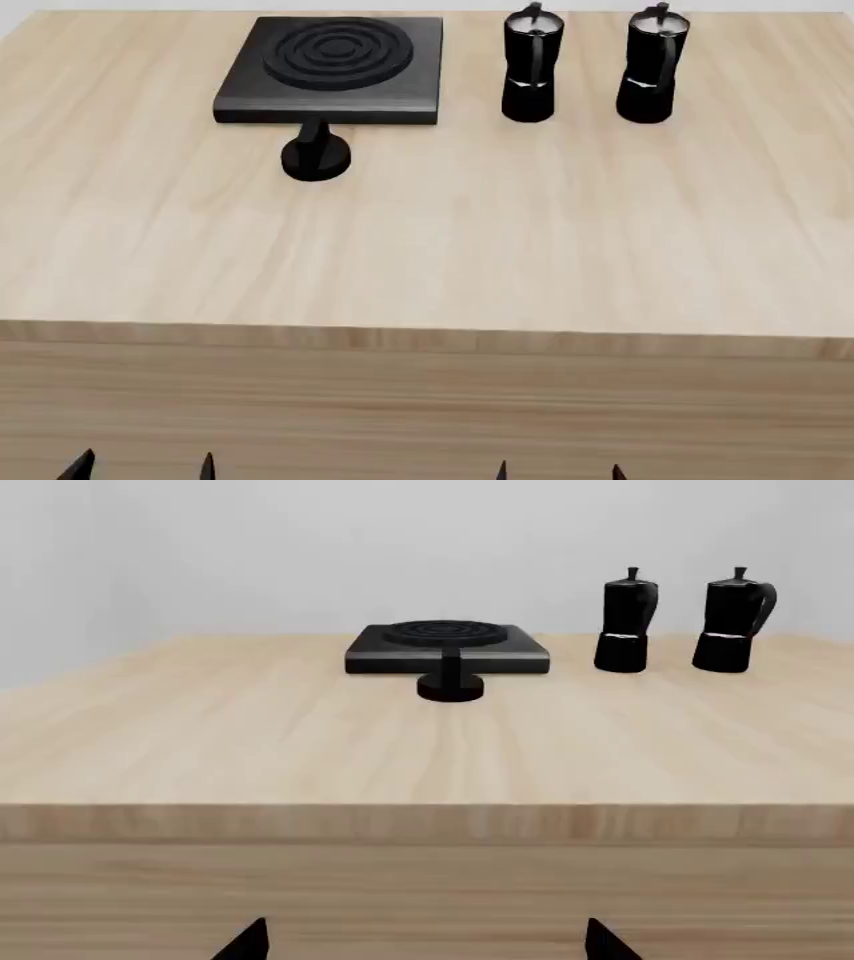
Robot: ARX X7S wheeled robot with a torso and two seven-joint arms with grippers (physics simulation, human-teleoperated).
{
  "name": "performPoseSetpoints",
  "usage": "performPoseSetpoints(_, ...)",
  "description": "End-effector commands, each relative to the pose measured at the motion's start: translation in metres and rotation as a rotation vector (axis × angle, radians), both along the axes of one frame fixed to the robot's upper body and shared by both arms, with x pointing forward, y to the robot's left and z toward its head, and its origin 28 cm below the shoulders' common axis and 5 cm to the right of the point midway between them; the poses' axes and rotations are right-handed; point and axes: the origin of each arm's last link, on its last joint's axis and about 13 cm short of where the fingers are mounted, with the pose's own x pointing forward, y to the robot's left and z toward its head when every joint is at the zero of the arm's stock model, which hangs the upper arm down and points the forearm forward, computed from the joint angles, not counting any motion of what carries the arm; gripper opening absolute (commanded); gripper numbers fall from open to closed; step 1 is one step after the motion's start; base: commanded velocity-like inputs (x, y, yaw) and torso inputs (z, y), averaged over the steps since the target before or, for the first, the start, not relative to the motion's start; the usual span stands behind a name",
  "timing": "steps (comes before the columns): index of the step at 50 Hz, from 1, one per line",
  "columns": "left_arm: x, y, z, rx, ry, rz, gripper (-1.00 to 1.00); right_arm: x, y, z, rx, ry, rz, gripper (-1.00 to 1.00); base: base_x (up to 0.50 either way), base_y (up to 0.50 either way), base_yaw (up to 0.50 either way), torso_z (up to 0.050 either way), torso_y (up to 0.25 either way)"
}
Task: Put the right moka pot on the stove.
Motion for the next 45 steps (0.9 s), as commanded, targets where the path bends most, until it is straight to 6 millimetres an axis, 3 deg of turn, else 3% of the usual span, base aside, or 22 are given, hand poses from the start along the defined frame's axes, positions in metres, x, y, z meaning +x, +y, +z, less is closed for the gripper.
performPoseSetpoints(1, 0.0000, 0.0003, 0.0000, 0.010, 0.000, 0.000, 1.00, 0.0000, 0.0003, 0.0000, 0.000, 0.000, 0.000, 1.00, 0.00, 0.00, 0.00, 0.000, 0.000)
performPoseSetpoints(17, 0.0004, -0.0024, 0.0001, 0.001, -0.027, -0.005, 1.00, 0.0034, -0.0015, -0.0031, -0.035, 0.009, -0.039, 1.00, 0.00, 0.00, 0.00, 0.001, 0.000)
performPoseSetpoints(45, 0.0008, -0.0028, -0.0013, -0.014, -0.044, -0.006, 1.00, 0.0033, -0.0037, -0.0020, -0.043, 0.004, -0.046, 1.00, 0.00, 0.00, 0.00, 0.037, 0.000)
